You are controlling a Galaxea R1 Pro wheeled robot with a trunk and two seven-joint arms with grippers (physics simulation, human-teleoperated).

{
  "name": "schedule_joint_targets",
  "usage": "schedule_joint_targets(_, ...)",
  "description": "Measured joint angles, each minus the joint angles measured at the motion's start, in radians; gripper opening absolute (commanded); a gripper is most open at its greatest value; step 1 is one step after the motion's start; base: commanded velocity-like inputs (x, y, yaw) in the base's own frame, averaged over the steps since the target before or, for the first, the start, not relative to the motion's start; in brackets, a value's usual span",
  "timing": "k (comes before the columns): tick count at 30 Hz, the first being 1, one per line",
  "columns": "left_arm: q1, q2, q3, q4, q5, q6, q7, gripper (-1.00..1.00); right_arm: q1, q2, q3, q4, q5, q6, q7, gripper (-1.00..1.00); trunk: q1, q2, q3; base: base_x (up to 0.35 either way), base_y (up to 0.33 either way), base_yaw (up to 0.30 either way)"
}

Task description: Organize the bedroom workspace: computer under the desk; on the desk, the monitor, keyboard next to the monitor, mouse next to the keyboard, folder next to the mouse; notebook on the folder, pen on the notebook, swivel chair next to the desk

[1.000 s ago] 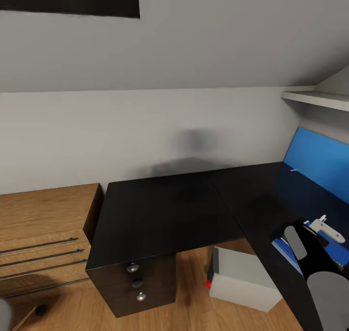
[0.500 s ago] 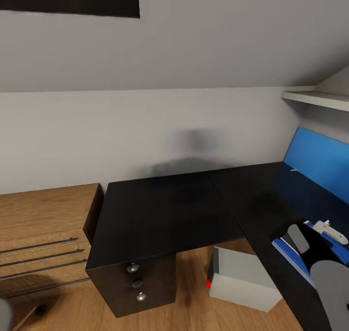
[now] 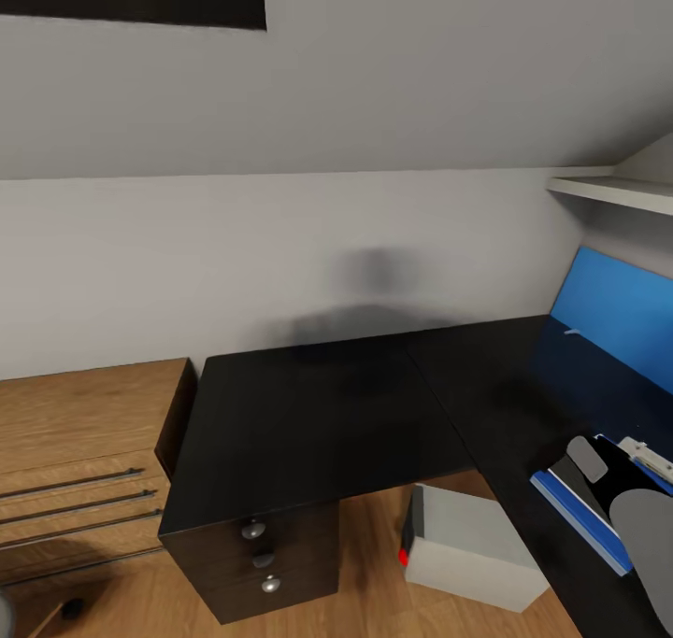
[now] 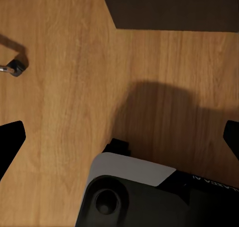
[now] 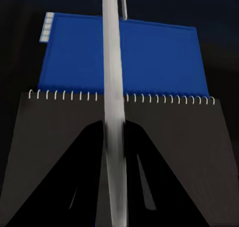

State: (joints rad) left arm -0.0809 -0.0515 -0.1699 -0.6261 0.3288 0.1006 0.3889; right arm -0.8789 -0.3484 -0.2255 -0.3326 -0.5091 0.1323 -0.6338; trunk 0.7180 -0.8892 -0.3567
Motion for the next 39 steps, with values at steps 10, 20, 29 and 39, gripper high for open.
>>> schedule_joint_targets(10, 0.000, -0.001, 0.000, 0.000, 0.001, 0.000, 0.001, 1.00, -0.003, 0.000, -0.004, 0.014, -0.025, 0.015, 0.008, -1.00, 0.000, 0.000, 0.000, 0.074, 0.000, 0.000)
schedule_joint_targets(20, 0.000, -0.001, 0.000, 0.000, 0.001, 0.001, 0.002, 1.00, -0.003, -0.008, -0.005, 0.012, -0.050, 0.038, 0.009, -1.00, 0.000, 0.000, 0.000, 0.002, 0.000, 0.000)
schedule_joint_targets(29, 0.000, -0.001, 0.001, 0.000, 0.001, 0.001, 0.002, 1.00, -0.003, -0.010, -0.005, 0.011, -0.053, 0.039, 0.009, -1.00, 0.000, 0.000, 0.000, 0.000, 0.000, 0.000)
schedule_joint_targets(39, 0.000, -0.001, 0.002, -0.001, 0.001, 0.000, 0.002, 1.00, -0.003, -0.009, -0.005, 0.011, -0.053, 0.039, 0.009, -1.00, 0.000, 0.000, 0.000, 0.000, 0.000, 0.000)
